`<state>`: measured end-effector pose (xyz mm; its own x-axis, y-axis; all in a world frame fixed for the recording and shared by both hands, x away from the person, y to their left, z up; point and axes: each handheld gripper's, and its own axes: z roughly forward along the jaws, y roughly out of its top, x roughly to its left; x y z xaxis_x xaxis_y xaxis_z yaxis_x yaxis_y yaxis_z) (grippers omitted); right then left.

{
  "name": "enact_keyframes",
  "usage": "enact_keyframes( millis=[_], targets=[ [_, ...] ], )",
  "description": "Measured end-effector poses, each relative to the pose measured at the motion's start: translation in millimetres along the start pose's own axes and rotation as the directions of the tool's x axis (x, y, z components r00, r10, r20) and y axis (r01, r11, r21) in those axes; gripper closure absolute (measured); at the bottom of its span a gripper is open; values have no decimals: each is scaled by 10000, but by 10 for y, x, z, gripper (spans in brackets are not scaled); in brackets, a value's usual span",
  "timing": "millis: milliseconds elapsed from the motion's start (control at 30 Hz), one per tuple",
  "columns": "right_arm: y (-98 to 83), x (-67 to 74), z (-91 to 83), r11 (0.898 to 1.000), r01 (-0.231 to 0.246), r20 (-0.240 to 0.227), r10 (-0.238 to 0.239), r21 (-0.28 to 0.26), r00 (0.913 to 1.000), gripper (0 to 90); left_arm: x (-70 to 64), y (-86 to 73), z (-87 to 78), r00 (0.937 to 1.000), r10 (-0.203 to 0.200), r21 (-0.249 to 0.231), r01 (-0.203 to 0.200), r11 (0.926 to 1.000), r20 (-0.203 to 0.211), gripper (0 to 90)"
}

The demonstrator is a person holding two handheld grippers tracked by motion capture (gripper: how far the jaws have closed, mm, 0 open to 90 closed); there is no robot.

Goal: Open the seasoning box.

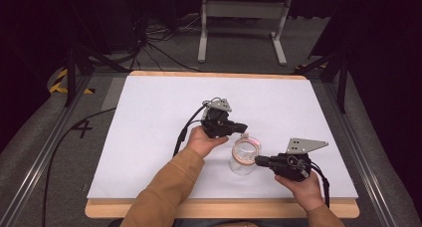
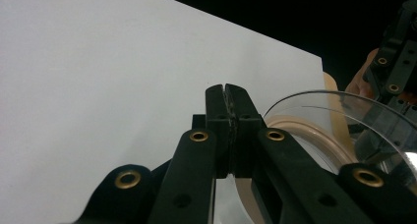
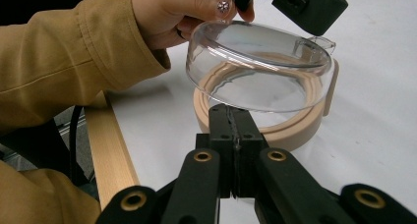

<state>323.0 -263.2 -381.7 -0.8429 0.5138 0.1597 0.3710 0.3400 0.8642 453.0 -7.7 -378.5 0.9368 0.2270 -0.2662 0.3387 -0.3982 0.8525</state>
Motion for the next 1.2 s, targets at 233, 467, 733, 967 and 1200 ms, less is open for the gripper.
enact_keyframes(
  millis=[233, 467, 733, 967, 1200],
  targets=[
    [16, 8, -9, 10000, 64, 30, -64, -49, 10000, 900, -8, -1, -36, 9998, 28, 44, -27, 10000, -188, 875],
    [59, -10, -15, 9997, 211, 50, -211, -131, 9998, 900, -46, 6, -289, 9992, 15, -379, -31, 9993, -405, 875],
    [162, -52, -21, 9983, 450, 5, -450, -379, 9990, 900, -139, -64, -656, 9972, -123, -714, 70, 9974, -735, 869],
    [251, -85, 9, 9962, 660, -45, -663, -563, 9978, 900, -186, -146, -896, 9933, -301, -772, 215, 9968, -1120, 858],
    [332, -149, 80, 9944, 803, -187, -818, -683, 9965, 900, -225, -266, -1094, 9873, -576, -867, 450, 9952, -1484, 842]
  ],
)
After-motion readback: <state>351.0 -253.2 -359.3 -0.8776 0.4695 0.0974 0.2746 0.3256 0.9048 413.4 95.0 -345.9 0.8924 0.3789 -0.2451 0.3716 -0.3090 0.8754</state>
